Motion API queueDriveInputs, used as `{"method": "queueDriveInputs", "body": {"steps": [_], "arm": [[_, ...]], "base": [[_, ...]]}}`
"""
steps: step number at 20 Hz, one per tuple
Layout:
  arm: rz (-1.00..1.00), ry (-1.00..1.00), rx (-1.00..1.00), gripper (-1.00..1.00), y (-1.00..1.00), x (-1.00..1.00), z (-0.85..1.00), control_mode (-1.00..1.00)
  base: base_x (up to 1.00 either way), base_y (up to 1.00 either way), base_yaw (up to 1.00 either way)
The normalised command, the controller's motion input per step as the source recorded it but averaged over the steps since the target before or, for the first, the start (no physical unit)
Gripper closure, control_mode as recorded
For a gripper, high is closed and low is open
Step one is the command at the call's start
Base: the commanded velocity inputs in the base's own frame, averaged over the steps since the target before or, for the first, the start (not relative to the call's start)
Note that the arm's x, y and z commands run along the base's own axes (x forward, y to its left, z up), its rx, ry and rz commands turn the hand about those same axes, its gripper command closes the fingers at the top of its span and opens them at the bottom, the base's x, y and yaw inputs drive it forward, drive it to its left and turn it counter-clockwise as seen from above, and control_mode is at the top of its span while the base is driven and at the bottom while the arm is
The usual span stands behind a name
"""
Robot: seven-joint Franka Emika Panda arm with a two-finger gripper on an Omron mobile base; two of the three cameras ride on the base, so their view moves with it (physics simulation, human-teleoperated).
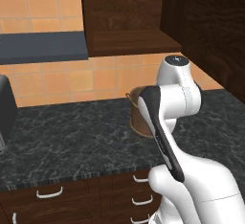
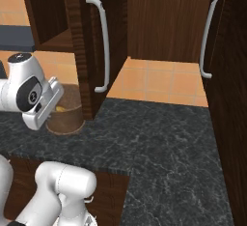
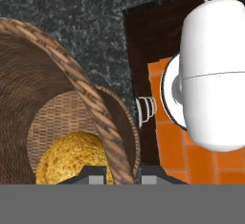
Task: Open the cabinet, pick up the bread from the cabinet and place it in the basket. Then move the basket to the dining counter.
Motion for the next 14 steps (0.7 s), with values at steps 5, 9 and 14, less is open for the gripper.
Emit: {"method": "queueDriveInputs", "body": {"steps": [5,9,14], "arm": [[0.05,0.01,0.00,1.00,0.00,-0.03,0.00,-1.00],[0.00,0.00,0.00,1.00,0.00,0.00,0.00,-1.00],[0.00,0.00,0.00,1.00,0.04,-0.03,0.00,-1.00]], "base": [[0.00,0.00,0.00],[0.00,0.00,0.00],[0.00,0.00,0.00]]}}
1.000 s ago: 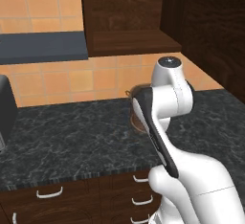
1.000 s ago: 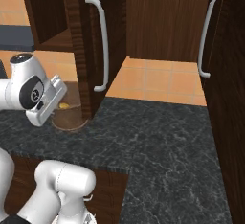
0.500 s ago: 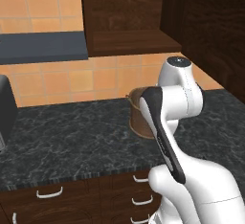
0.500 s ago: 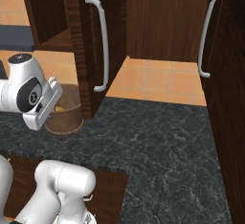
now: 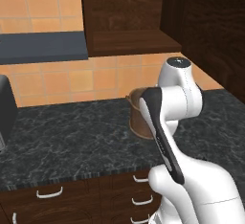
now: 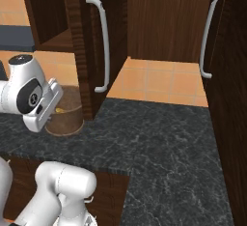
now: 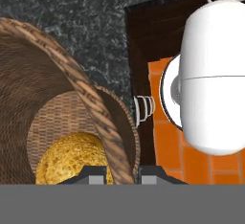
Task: Open the cabinet, pick up the bread from the cabinet and place it in the basket. Then move the basket to the dining counter.
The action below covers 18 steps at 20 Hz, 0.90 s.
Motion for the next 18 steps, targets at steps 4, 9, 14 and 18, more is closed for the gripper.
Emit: {"method": "queueDriveInputs", "body": {"steps": [4,9,14,18], "arm": [[0.00,0.00,0.00,1.00,0.00,0.00,0.00,1.00],[0.00,0.00,0.00,1.00,0.00,0.00,0.00,1.00],[0.00,0.00,0.00,1.00,0.00,0.00,0.00,1.00],[0.00,0.00,0.00,1.00,0.00,0.00,0.00,1.00]], "base": [[-0.38,0.66,0.00],[-0.40,0.96,0.03],[-0.22,0.90,0.46],[0.00,0.93,0.76]]}}
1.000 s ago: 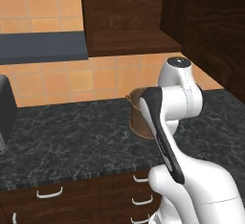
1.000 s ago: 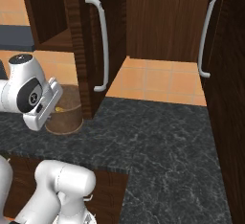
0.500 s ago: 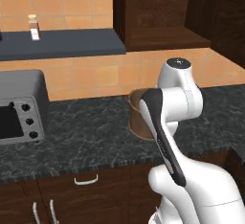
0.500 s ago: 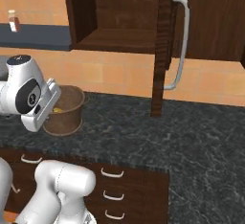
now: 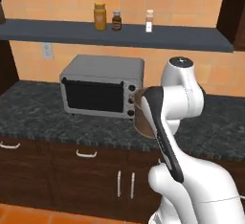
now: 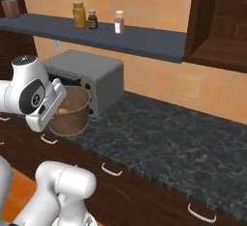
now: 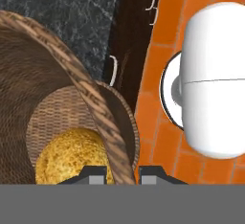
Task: Open the cabinet, pick up the bread from the cabinet and place it in the basket. Then move the basket to the dining counter.
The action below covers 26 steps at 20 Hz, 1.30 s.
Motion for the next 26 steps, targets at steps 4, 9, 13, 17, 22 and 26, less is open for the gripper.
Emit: {"method": "queueDriveInputs", "body": {"steps": [4,9,13,17,22,26], "arm": [[0.00,0.00,0.00,1.00,0.00,0.00,0.00,1.00],[0.00,0.00,0.00,1.00,0.00,0.00,0.00,1.00],[0.00,0.00,0.00,1.00,0.00,0.00,0.00,1.00],[0.00,0.00,0.00,1.00,0.00,0.00,0.00,1.00],[0.00,0.00,0.00,1.00,0.00,0.00,0.00,1.00],[0.00,0.00,0.00,1.00,0.00,0.00,0.00,1.00]], "base": [[0.00,0.99,0.80],[0.02,0.94,0.81],[0.00,0.56,0.94],[-0.02,0.49,0.92],[-0.01,0.35,0.87],[0.00,0.46,0.80]]}}
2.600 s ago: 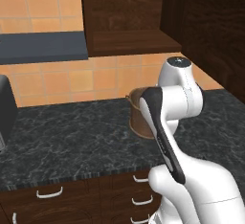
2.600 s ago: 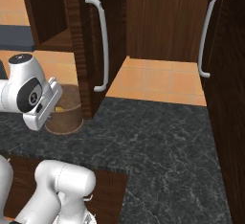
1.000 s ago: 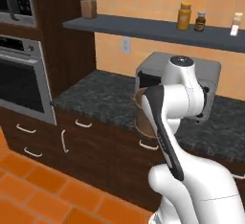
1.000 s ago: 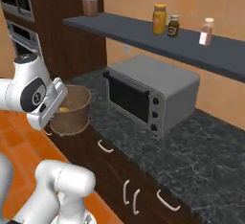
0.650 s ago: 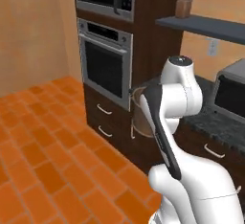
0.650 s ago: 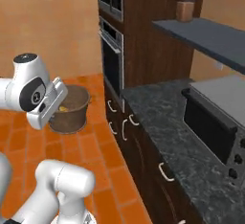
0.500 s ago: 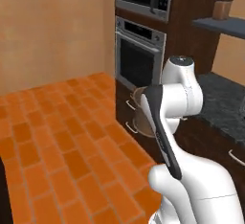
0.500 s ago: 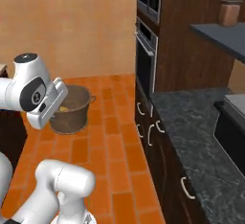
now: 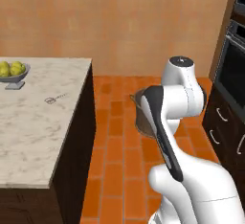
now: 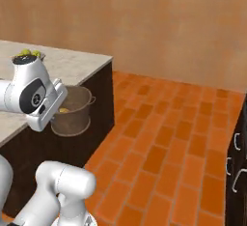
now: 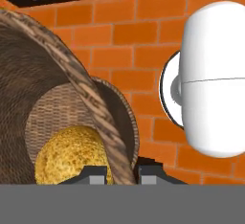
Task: Open the cabinet, pick up the bread from the cabinet and place it in the basket. Then move the basket to the dining counter.
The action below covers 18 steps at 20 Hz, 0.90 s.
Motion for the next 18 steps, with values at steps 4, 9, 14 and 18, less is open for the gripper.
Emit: {"method": "queueDriveInputs", "body": {"steps": [4,9,14,18], "arm": [[0.00,0.00,0.00,1.00,0.00,0.00,0.00,1.00],[0.00,0.00,0.00,1.00,0.00,0.00,0.00,1.00],[0.00,0.00,0.00,1.00,0.00,0.00,0.00,1.00],[0.00,0.00,0.00,1.00,0.00,0.00,0.00,1.00]], "base": [[0.00,0.23,0.79],[0.17,0.02,0.75],[0.43,0.00,0.65],[0.68,-0.20,0.78]]}}
